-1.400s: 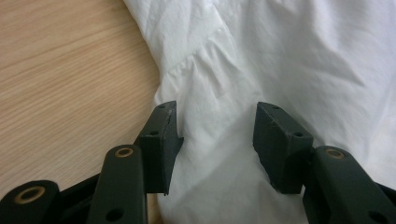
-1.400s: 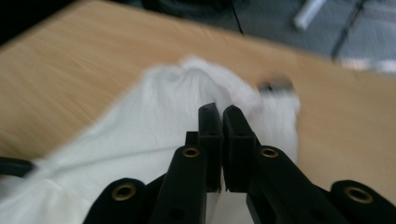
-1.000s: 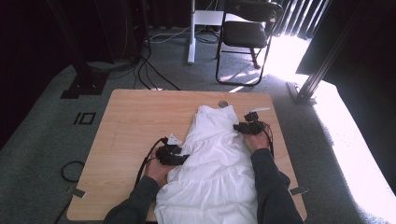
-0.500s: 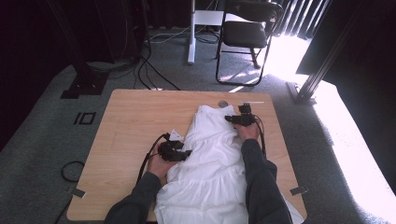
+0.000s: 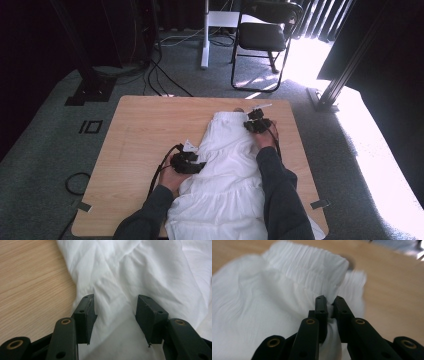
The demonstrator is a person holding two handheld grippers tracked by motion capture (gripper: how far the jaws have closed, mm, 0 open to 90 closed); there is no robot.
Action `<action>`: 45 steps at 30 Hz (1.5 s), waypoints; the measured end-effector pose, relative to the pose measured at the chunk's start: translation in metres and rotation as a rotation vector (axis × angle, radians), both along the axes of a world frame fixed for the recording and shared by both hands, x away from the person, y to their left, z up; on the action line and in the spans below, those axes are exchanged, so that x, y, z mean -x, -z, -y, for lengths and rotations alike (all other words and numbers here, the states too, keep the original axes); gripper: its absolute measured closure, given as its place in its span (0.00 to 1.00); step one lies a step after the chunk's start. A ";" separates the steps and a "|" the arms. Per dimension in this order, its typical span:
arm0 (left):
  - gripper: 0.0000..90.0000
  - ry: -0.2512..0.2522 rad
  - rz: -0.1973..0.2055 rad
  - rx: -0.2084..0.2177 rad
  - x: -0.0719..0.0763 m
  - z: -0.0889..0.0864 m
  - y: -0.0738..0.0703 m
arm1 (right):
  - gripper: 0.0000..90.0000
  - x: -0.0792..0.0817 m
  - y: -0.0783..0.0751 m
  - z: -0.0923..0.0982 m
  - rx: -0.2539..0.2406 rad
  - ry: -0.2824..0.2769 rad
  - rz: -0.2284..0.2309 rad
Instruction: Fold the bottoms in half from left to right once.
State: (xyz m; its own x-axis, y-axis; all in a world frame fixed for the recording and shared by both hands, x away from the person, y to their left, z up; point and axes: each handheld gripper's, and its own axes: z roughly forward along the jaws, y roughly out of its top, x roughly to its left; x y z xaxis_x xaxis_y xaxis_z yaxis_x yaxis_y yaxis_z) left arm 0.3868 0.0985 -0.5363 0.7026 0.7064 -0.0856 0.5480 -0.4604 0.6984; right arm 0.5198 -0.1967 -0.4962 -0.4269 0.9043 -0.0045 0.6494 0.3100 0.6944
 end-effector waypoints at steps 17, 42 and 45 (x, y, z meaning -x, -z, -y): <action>0.56 -0.005 -0.006 -0.003 -0.004 0.001 0.003 | 0.59 0.029 -0.025 0.037 -0.029 0.107 0.072; 0.56 -0.062 -0.020 -0.012 -0.027 0.004 0.008 | 0.99 0.104 0.010 0.061 0.043 0.059 0.033; 0.55 -0.069 -0.028 0.014 -0.029 0.002 0.009 | 0.95 0.101 0.026 0.070 0.023 0.101 -0.002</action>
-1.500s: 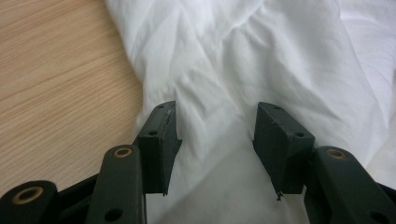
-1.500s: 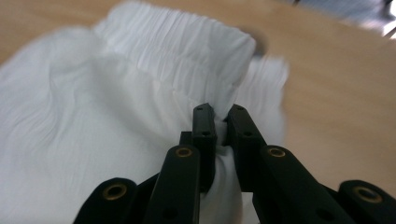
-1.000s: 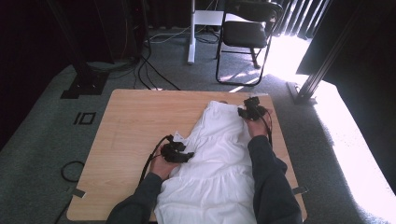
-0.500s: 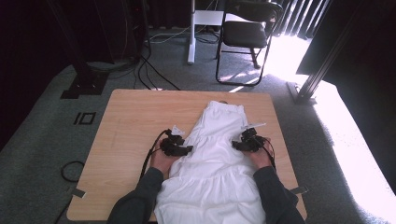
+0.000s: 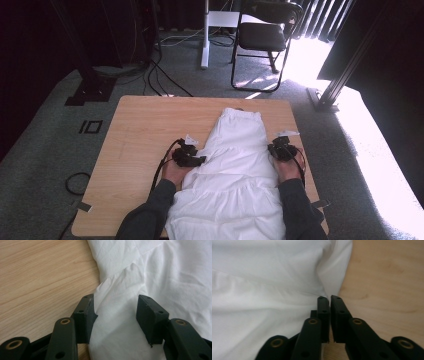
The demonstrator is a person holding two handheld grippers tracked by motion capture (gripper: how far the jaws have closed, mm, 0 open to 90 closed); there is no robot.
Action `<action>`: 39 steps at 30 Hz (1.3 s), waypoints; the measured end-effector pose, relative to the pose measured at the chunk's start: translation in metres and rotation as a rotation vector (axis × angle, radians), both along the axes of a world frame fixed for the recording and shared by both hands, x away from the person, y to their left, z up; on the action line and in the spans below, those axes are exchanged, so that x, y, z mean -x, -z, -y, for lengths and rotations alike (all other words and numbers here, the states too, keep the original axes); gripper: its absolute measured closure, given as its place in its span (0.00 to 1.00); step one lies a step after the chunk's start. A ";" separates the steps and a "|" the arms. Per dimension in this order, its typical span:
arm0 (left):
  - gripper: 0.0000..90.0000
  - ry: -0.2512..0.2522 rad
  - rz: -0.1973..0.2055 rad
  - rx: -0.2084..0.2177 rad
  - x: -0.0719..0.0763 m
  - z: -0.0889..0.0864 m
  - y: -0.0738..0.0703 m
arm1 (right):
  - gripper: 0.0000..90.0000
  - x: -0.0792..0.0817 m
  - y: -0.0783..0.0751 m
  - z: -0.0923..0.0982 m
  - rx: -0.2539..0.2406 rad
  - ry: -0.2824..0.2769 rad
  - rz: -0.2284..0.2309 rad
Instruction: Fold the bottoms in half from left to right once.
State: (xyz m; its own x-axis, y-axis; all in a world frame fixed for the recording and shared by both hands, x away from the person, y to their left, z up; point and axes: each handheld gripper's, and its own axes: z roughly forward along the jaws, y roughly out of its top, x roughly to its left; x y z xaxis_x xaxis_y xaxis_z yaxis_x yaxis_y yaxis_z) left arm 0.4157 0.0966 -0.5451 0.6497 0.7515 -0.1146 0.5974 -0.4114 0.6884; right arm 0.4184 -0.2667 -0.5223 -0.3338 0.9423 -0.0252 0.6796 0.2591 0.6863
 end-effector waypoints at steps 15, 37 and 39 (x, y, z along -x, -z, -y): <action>0.45 -0.022 0.001 -0.002 -0.018 0.015 0.000 | 0.46 0.000 0.007 -0.007 -0.113 0.016 0.007; 0.95 0.018 0.002 -0.013 0.014 -0.017 0.001 | 0.90 0.040 0.028 -0.033 -0.128 0.004 -0.031; 0.95 0.022 0.001 -0.019 0.023 -0.022 0.000 | 0.89 0.047 0.028 -0.037 -0.124 -0.010 -0.033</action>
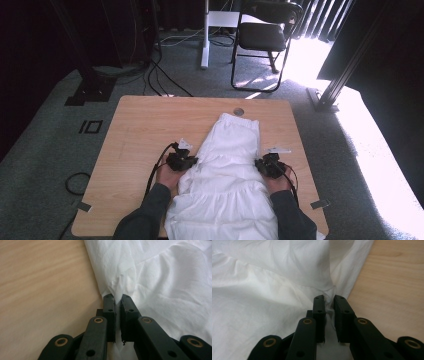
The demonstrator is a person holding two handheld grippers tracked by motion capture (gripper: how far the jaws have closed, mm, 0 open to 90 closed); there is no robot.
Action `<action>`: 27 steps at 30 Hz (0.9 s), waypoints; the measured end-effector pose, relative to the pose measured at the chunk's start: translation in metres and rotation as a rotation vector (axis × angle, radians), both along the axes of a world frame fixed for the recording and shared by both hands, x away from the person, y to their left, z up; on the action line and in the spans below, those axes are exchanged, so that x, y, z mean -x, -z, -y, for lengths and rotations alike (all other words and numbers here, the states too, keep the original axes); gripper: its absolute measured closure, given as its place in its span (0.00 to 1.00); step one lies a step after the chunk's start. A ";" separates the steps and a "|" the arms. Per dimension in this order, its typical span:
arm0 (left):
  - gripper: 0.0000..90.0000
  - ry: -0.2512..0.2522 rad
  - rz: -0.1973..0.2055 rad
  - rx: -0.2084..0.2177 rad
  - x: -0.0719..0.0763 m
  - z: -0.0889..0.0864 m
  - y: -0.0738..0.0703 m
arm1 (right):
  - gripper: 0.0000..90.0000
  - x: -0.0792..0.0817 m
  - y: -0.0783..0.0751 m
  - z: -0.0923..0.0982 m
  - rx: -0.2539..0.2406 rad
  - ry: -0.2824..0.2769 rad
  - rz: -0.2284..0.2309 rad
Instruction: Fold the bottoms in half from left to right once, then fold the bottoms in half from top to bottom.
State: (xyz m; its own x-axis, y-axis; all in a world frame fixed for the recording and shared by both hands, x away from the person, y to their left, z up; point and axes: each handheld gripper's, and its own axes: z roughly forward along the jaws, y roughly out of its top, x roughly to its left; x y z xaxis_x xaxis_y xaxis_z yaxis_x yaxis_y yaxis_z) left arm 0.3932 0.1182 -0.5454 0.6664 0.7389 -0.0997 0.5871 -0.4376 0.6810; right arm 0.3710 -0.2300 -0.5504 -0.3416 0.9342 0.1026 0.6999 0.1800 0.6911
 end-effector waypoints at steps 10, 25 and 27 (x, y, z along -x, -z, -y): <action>0.94 0.014 0.014 -0.011 0.038 -0.013 0.001 | 0.89 0.042 0.003 -0.011 -0.017 -0.035 0.012; 0.56 -0.014 0.041 0.074 0.039 -0.021 -0.029 | 0.45 0.042 -0.034 0.005 -0.053 -0.071 0.050; 0.53 -0.022 0.065 0.087 0.029 -0.019 -0.040 | 0.42 0.035 -0.045 0.006 -0.059 -0.081 0.071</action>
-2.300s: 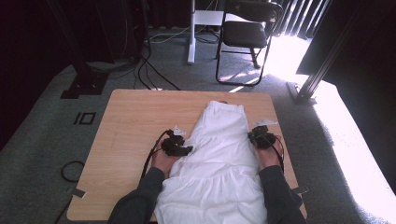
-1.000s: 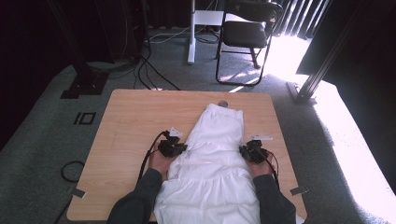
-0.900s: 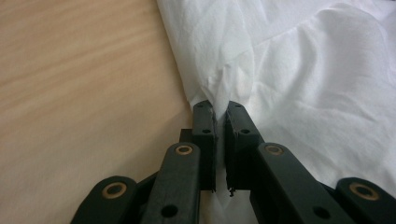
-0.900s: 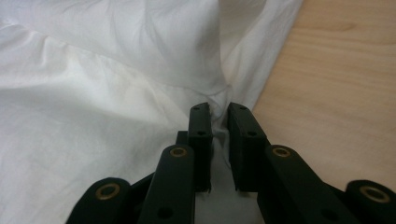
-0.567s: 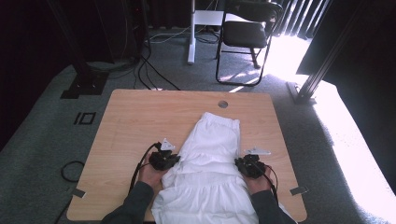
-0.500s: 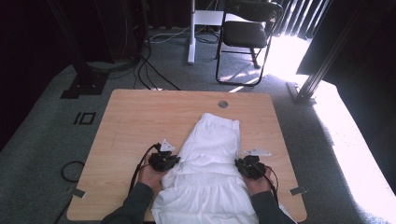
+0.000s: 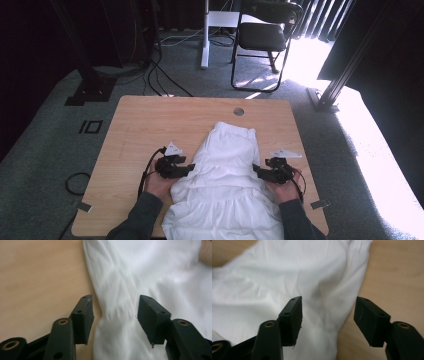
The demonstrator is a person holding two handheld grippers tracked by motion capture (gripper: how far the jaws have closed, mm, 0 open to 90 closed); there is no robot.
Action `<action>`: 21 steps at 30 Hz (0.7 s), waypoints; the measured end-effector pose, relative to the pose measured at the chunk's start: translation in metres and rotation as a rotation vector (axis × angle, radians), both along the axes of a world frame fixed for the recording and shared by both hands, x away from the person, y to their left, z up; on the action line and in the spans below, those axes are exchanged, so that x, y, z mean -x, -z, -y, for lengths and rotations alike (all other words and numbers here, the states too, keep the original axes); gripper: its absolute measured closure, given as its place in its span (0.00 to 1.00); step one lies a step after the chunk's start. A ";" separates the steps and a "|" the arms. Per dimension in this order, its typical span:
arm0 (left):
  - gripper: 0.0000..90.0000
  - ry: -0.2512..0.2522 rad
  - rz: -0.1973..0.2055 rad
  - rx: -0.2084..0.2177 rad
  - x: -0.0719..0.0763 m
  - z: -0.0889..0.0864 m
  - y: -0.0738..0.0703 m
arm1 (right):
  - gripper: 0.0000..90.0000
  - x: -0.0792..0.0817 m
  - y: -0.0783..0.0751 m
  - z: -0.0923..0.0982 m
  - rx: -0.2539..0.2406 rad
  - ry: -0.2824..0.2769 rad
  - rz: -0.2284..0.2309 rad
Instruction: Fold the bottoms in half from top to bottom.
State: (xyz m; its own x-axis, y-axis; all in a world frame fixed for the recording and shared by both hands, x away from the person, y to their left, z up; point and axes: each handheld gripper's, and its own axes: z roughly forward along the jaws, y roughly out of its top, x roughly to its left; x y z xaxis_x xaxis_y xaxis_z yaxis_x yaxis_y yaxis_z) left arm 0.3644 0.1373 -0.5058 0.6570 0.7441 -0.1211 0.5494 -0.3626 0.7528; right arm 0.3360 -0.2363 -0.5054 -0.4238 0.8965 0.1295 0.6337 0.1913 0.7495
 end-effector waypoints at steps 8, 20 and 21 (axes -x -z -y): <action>0.49 -0.004 -0.003 -0.012 -0.058 0.031 -0.013 | 0.61 -0.058 -0.019 -0.010 -0.006 -0.042 0.012; 0.42 -0.022 -0.092 -0.040 -0.112 0.080 0.023 | 0.24 -0.117 0.020 -0.018 -0.039 0.082 -0.114; 0.42 -0.029 -0.105 -0.038 -0.115 0.081 0.025 | 0.21 -0.118 0.022 -0.020 -0.042 0.083 -0.118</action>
State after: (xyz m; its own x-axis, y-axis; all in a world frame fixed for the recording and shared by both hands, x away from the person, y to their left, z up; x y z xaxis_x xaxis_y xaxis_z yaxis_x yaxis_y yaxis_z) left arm 0.4796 0.0564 -0.5304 0.6202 0.7681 -0.1594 0.6352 -0.3724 0.6767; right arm 0.4542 -0.2162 -0.5271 -0.3276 0.9207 0.2122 0.7303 0.1042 0.6751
